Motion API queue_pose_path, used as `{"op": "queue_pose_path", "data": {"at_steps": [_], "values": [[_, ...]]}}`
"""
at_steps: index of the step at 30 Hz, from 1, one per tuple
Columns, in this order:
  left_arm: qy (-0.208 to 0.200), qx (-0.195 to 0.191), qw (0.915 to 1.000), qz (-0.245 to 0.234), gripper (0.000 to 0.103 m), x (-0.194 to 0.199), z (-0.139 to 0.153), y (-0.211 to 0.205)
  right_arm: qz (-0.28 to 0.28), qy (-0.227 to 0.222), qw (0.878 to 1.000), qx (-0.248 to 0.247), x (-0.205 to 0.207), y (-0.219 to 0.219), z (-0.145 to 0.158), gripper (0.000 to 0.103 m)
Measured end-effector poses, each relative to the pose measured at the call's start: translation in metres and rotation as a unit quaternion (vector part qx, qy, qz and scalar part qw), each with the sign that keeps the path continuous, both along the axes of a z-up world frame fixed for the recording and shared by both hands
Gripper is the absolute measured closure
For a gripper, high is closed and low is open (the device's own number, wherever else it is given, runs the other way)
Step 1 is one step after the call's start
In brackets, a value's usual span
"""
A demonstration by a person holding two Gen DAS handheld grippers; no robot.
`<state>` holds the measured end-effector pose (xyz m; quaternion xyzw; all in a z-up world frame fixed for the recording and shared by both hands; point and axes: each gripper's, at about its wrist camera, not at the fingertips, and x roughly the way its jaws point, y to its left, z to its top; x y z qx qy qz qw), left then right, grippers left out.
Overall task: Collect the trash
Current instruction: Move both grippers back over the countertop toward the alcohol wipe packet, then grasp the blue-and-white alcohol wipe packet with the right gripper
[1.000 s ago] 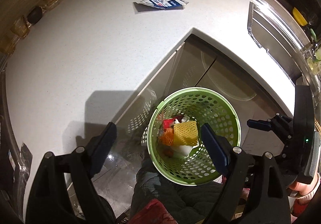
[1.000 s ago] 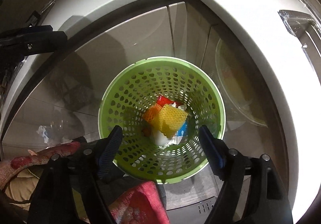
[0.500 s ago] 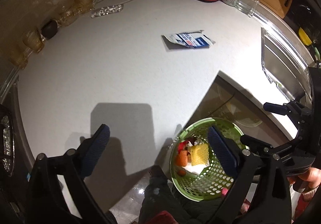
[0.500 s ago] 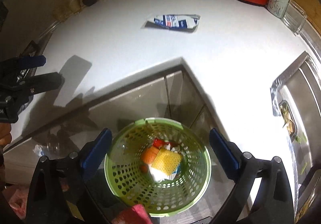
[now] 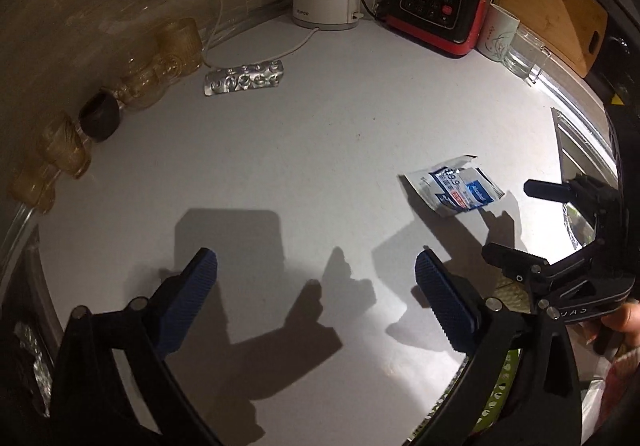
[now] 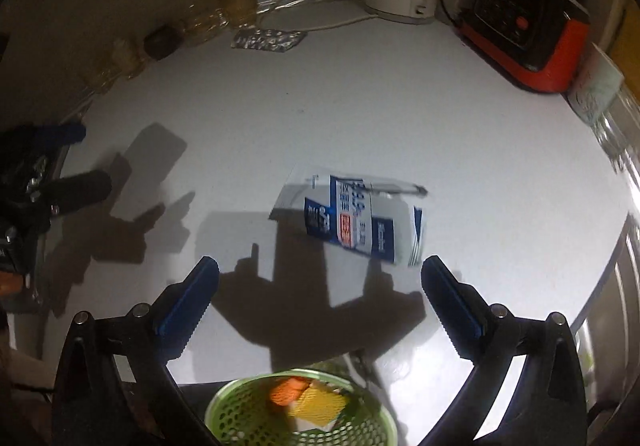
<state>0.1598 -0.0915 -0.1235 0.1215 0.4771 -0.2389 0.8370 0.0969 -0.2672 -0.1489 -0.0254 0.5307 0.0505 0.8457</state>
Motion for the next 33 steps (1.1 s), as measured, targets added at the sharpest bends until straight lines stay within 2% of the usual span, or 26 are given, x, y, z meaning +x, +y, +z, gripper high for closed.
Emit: {"op": "queue_pose_path", "data": {"at_steps": [3, 6, 13, 16, 21, 24, 27, 29, 33], "values": [[-0.004, 0.0, 0.9997, -0.024, 0.008, 0.02, 0.001, 0.0, 0.087, 0.013, 0.995, -0.037, 0.017, 0.004, -0.002, 0.003], [0.005, -0.01, 0.9989, -0.047, 0.008, 0.043, -0.004, 0.001, 0.16, 0.03, 0.985, -0.064, 0.033, 0.003, -0.009, 0.003], [0.011, 0.005, 0.9972, -0.074, 0.008, 0.073, -0.02, -0.001, 0.278, 0.074, 0.955, -0.065, 0.063, 0.005, -0.027, 0.003], [0.014, 0.01, 0.9974, -0.071, 0.008, 0.084, -0.025, 0.0, 0.318, 0.091, 0.94, -0.088, 0.07, 0.008, -0.038, 0.005], [0.019, 0.006, 0.9983, -0.055, 0.008, 0.099, -0.029, 0.0, 0.346, 0.12, 0.927, -0.085, 0.078, 0.001, -0.05, 0.019], [0.02, 0.003, 0.9987, -0.046, 0.008, 0.105, -0.031, -0.002, 0.352, 0.129, 0.926, -0.058, 0.081, -0.004, -0.05, 0.025], [0.024, -0.003, 0.9991, -0.036, 0.008, 0.111, -0.031, -0.005, 0.353, 0.122, 0.926, -0.053, 0.079, -0.006, -0.048, 0.029], [0.027, -0.006, 0.9992, -0.027, 0.008, 0.115, -0.031, -0.008, 0.351, 0.119, 0.927, -0.05, 0.08, -0.007, -0.046, 0.037], [0.034, -0.009, 0.9993, -0.01, 0.008, 0.124, -0.032, -0.012, 0.335, 0.111, 0.935, -0.046, 0.07, -0.011, -0.039, 0.061]]}}
